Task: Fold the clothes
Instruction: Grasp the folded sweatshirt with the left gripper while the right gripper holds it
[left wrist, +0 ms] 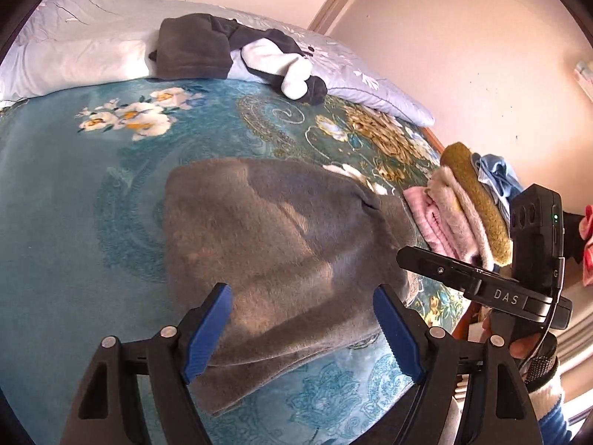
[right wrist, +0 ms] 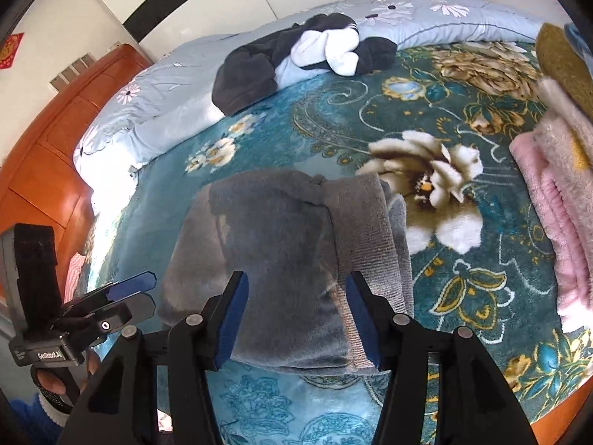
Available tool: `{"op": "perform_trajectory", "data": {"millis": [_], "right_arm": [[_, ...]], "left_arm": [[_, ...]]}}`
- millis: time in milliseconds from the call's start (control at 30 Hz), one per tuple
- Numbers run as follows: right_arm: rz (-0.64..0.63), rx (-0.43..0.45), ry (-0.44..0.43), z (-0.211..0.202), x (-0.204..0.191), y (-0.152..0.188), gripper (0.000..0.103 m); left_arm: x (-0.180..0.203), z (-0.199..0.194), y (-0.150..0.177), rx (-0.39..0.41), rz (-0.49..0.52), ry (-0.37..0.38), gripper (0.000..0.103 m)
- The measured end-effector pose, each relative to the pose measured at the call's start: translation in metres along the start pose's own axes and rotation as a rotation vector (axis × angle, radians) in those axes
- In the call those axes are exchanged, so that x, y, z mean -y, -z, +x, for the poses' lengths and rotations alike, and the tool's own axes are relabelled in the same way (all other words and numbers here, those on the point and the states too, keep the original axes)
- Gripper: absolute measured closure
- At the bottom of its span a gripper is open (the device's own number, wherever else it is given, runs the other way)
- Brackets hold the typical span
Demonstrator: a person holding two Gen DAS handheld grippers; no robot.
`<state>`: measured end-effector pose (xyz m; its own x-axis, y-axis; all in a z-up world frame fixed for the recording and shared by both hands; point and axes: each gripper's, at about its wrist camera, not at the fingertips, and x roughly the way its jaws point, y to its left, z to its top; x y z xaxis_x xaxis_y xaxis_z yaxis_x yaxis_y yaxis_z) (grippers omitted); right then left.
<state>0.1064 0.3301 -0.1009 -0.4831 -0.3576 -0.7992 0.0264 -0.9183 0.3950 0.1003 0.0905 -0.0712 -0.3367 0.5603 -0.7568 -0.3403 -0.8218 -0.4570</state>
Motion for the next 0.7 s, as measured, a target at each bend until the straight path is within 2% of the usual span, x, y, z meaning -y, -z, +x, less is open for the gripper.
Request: {"op": "perform_trajectory", "data": {"millis": [133, 233, 333, 400, 533, 600, 633, 700], "right_arm": [[0.063, -0.040, 0.039, 0.018, 0.022, 0.009, 0.047], [0.112, -0.044, 0.022, 0.028, 0.031, 0.013, 0.045], [0.100, -0.027, 0.004, 0.027, 0.030, 0.016, 0.037], [0.092, -0.015, -0.008, 0.027, 0.029, 0.017, 0.032], [0.074, 0.007, -0.031, 0.026, 0.027, 0.021, 0.030], [0.065, 0.019, -0.043, 0.026, 0.026, 0.023, 0.019], [0.061, 0.025, -0.049, 0.026, 0.026, 0.024, 0.018], [0.060, 0.041, -0.055, 0.025, 0.025, 0.026, 0.017]], "left_arm": [[-0.009, 0.015, 0.014, -0.041, -0.040, -0.012, 0.022], [-0.007, 0.021, 0.018, -0.052, -0.022, -0.020, 0.021], [-0.005, 0.025, 0.019, -0.060, -0.007, -0.013, 0.017], [-0.007, 0.025, 0.019, -0.058, -0.019, 0.001, 0.016], [-0.014, 0.025, 0.018, -0.053, -0.059, 0.061, 0.006], [-0.014, 0.026, 0.018, -0.053, -0.067, 0.082, 0.004], [-0.014, 0.026, 0.018, -0.054, -0.067, 0.089, 0.000], [-0.014, 0.027, 0.018, -0.055, -0.066, 0.102, 0.000]]}}
